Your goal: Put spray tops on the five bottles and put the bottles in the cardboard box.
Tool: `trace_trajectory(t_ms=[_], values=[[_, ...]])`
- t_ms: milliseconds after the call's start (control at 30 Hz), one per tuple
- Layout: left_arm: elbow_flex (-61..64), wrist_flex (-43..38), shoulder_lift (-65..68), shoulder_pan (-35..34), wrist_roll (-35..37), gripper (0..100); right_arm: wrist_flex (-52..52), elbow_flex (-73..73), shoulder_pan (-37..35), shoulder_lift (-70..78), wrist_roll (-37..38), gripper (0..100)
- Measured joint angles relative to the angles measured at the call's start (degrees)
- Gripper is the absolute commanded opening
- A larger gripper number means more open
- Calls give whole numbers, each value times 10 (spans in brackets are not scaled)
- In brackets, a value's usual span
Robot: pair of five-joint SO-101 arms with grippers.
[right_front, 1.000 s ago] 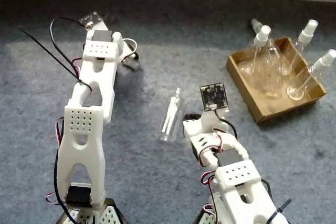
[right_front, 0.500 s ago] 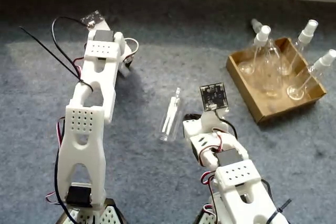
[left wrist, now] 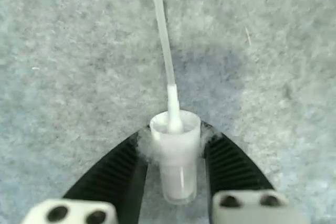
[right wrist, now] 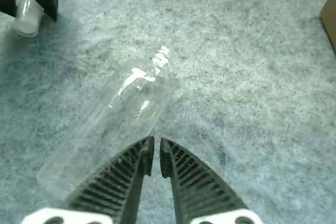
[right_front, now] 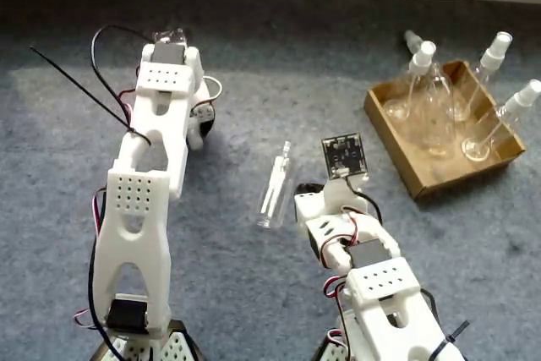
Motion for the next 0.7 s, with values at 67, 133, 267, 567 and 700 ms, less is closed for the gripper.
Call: trace_trajectory(t_ms=[67,133,267,567,700], values=[[-2,22,-4,0,0,24,0,0,0,0,0,5],[-2,30,-17,0,0,24,0,0,0,0,0,5],[18,34,-62,0,-1,24,0,0,0,0,0,5],[196,34,-265,0,-50,25,0,0,0,0,0,5],[273,34,-348,-1,-165,27,0,0,0,0,0,5]])
